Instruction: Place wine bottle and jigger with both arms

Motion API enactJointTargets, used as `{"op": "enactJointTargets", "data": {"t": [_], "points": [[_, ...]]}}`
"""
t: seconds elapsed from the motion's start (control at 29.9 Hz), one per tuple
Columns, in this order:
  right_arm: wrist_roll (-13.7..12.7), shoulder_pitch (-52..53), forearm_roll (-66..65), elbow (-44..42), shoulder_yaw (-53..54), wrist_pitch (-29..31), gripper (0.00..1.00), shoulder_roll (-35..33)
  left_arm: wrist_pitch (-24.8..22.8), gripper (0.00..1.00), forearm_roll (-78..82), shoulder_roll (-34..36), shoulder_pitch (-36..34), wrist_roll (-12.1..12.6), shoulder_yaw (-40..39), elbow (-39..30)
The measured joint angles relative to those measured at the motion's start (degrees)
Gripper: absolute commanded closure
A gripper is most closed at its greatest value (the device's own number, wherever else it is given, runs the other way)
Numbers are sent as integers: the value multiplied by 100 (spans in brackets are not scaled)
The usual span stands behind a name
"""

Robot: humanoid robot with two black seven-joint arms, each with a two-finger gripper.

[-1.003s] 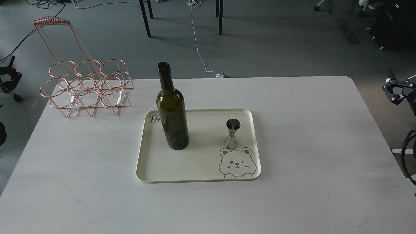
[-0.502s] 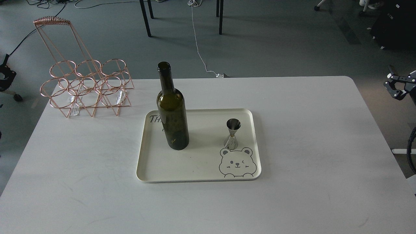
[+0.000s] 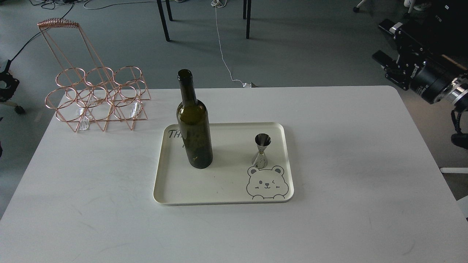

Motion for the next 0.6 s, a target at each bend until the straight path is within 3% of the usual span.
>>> {"op": "enactJointTargets", "data": {"t": [0.17,0.4,0.6], "points": [[0,-37,-2654,228,-278,-479,1,406,0,1,0,-36,-40,-18,-15,-13],[0,93,-3564,171,-832,-783,1,924,0,1,0,-46,-27,-37,-15,-9],[0,144,-4254,-341,-1648,-1400,1,1593,0,1,-6,-61,7,-45,-9,-9]]}}
